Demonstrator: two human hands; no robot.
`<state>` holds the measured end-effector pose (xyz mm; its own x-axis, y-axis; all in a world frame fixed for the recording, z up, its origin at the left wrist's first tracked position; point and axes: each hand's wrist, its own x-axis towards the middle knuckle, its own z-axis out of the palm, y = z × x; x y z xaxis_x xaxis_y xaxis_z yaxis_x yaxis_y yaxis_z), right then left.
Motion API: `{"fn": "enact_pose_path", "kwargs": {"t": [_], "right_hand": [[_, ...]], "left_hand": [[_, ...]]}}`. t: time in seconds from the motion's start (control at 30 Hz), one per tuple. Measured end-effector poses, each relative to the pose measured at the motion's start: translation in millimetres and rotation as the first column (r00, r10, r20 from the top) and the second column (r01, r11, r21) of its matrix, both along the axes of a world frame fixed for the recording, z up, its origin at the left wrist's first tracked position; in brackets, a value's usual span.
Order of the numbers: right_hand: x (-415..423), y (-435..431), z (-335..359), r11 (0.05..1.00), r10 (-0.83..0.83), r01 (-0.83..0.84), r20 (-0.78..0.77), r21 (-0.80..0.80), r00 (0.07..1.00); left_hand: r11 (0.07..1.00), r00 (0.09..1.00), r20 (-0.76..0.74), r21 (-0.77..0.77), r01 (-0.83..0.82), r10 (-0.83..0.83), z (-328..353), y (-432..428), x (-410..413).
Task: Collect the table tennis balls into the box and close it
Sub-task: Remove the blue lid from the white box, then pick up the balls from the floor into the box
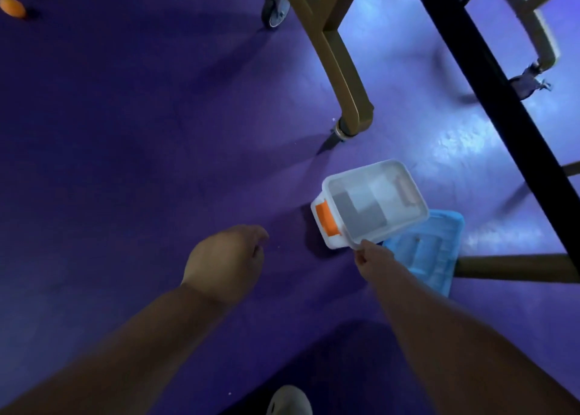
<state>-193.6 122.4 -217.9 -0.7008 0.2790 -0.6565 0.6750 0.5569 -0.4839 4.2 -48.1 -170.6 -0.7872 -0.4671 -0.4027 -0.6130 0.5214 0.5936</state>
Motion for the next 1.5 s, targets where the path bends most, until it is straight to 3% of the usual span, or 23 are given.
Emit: {"fn": "enact_pose_path", "kwargs": {"t": [0.13,0.17,0.33,0.43,0.6,0.77,0.9,0.97,1.07,1.27,1.5], "right_hand": [[9.5,-6.8,-11.9,0.978,-0.188,0.186,-0.015,-0.099,0.982],[16.7,-5.6,-14.7,0.978,-0.173,0.169,-0.022,-0.121,0.985],[71.2,-12.7,37.1,0.997,0.063,-0.062,0.01,-0.043,0.998],[100.1,-21.3,76.4,0.97,0.244,-0.245,0.061,0.002,0.968],[139.7,-37.3,145.3,0.912,0.409,-0.409,0.067,-0.015,0.91],[179.4,-43.4,204.7,0.865,0.498,-0.499,0.022,0.052,0.867],[218.5,-37.5,247.9,0.851,0.524,-0.525,0.023,0.017,0.851],[237.9,-27.7,266.3,0.86,0.511,-0.511,0.027,0.009,0.859],[268.2,-3.1,284.2,0.89,0.456,-0.456,0.029,-0.008,0.89],[341.2,63.3,307.3,0.944,0.331,-0.33,0.061,-0.03,0.942],[485.5,171.0,338.5,0.985,0.146,-0.145,0.011,-0.09,0.989]], "left_hand": [[1.0,1.0,0.01,0.015,-0.019,0.019,8.6,-5.5,1.3],[1.0,1.0,0.013,0.016,-0.019,0.019,14.1,-5.8,3.6],[0.998,1.0,0.006,0.056,0.02,-0.02,57.6,-0.5,17.3],[0.997,0.998,0.022,0.04,0.06,-0.061,95.0,-8.0,25.2],[0.999,0.999,0.048,-0.025,0.019,-0.018,158.9,-33.9,52.2],[0.997,0.987,0.153,-0.063,0.053,-0.043,206.9,-50.0,91.6],[0.984,0.983,0.185,-0.172,0.045,-0.013,238.6,-44.2,123.8],[0.983,0.987,0.159,-0.183,0.0,0.029,250.9,-35.2,142.5],[0.996,0.979,0.19,-0.064,-0.058,0.069,265.6,-17.3,160.2],[0.998,0.977,0.211,-0.055,0.032,-0.019,279.5,35.5,196.7],[0.988,0.982,0.121,-0.049,0.15,-0.143,311.2,124.2,305.0]]}}
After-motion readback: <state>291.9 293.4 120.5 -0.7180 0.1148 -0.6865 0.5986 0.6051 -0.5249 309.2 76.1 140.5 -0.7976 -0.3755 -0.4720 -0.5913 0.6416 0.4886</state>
